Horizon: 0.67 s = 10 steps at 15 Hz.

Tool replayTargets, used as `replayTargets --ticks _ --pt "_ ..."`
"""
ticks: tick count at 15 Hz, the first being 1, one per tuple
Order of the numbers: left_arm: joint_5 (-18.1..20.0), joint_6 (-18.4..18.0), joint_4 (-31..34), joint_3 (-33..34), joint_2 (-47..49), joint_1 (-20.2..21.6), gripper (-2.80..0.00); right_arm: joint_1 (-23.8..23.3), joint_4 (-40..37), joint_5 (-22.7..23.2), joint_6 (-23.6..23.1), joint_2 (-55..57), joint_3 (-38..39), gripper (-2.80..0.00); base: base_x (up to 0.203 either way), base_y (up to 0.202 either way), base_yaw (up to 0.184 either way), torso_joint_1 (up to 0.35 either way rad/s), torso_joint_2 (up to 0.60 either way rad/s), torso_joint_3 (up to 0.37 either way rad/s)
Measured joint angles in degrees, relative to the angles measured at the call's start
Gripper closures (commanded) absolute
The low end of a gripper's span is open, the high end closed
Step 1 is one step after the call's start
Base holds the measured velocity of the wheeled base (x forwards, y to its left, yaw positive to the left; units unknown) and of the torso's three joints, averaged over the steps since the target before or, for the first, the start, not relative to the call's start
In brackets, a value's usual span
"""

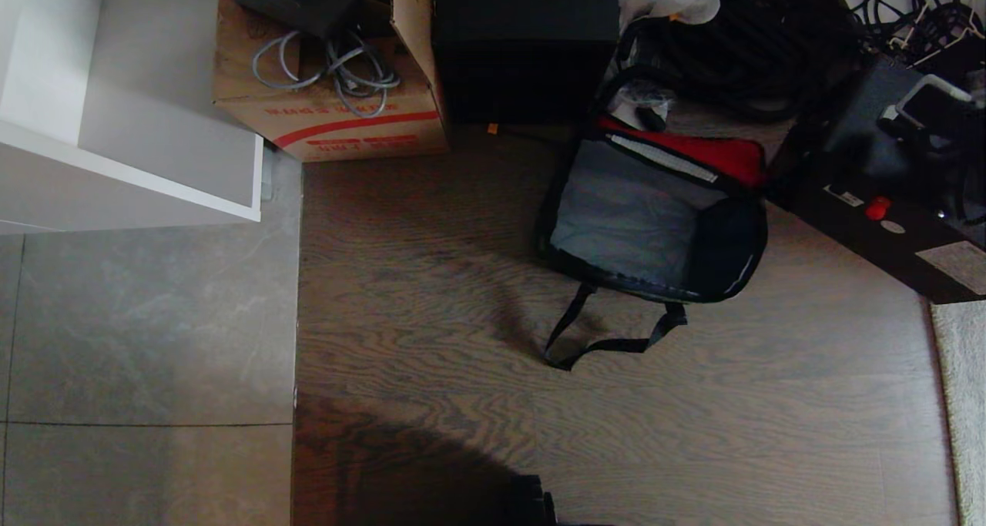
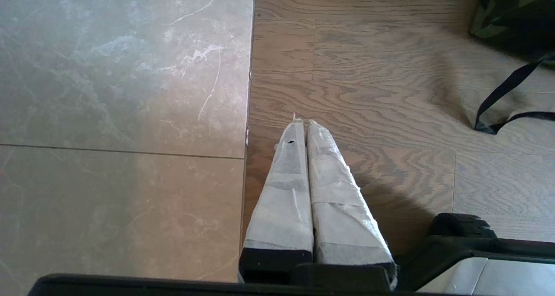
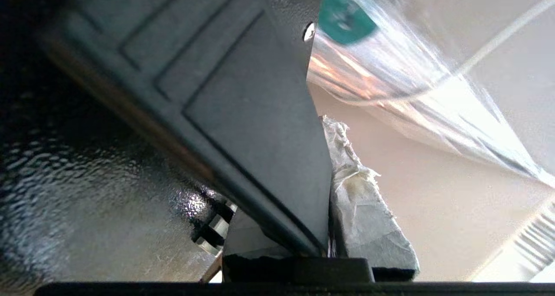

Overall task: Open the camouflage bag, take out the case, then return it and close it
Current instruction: Release the handle

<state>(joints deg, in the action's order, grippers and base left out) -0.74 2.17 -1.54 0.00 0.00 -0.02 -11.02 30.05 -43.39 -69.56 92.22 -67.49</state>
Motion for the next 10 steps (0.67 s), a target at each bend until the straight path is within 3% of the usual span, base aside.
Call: replayTargets --ticks 10 --pt "-0.02 0.0 -0.02 0.0 0.0 0.0 0.0 -4.77 -1.42 -0.22 1.02 -0.63 -0.89 0.0 0.0 0.0 0.0 0.0 0.0 0.0"
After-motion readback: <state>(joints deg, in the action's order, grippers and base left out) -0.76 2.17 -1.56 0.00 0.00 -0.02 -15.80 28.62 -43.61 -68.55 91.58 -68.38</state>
